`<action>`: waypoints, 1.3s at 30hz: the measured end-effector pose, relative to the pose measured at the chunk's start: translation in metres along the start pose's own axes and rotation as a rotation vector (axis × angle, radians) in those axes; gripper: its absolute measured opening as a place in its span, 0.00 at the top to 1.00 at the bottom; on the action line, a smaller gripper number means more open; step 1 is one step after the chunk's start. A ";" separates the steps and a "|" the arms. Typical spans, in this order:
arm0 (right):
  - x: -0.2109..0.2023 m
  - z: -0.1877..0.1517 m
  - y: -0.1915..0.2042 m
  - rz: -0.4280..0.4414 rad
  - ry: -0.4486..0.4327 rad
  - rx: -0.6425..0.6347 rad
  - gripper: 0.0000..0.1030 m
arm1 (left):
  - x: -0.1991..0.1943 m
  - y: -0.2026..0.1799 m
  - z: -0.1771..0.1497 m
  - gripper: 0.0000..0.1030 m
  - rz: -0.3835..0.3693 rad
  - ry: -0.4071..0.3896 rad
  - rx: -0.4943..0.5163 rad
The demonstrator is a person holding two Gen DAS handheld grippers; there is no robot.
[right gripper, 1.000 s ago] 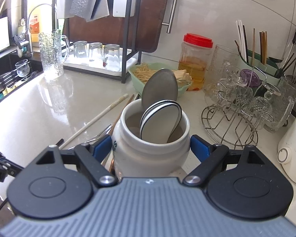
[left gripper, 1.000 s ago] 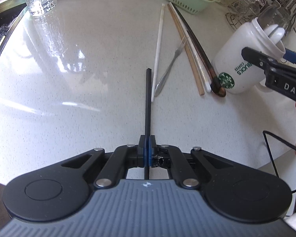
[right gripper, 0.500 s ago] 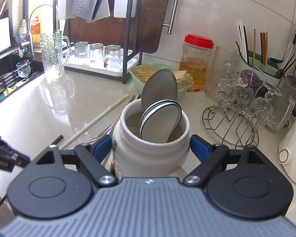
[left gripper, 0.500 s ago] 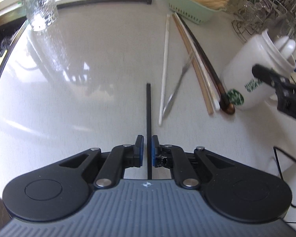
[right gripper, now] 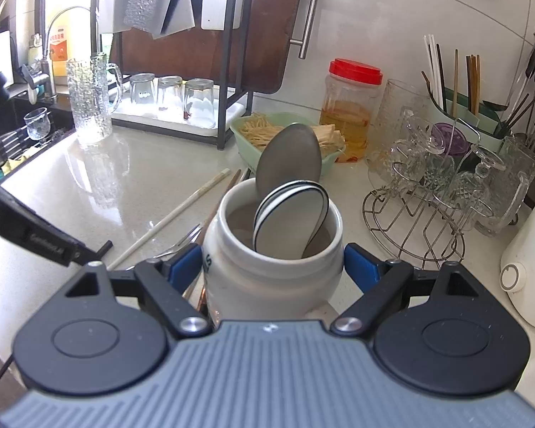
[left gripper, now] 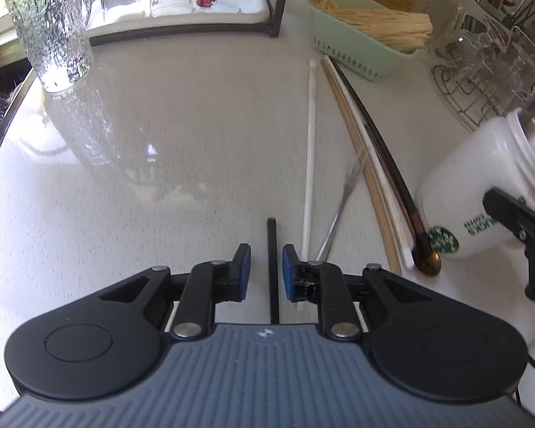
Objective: Organize utensils
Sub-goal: 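Lift the black chopstick with the left gripper toward the white mug, then lower the black chopstick end-first into the white mug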
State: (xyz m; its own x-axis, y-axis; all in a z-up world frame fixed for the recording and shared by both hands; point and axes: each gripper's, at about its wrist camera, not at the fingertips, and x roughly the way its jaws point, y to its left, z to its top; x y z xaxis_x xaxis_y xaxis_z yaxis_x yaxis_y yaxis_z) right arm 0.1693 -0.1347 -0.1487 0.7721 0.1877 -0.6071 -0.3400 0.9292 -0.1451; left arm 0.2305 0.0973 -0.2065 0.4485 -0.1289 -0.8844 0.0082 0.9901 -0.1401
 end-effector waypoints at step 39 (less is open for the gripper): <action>-0.001 -0.003 0.000 0.026 -0.021 -0.035 0.14 | -0.105 -0.068 0.043 0.95 -0.146 -0.277 0.088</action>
State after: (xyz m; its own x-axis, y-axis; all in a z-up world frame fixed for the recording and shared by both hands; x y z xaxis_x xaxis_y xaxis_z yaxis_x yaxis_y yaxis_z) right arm 0.1676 -0.1359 -0.1504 0.7735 0.2186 -0.5949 -0.3783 0.9123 -0.1567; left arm 0.2211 0.0463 -0.0850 0.6629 -0.2623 -0.7012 0.1628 0.9647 -0.2069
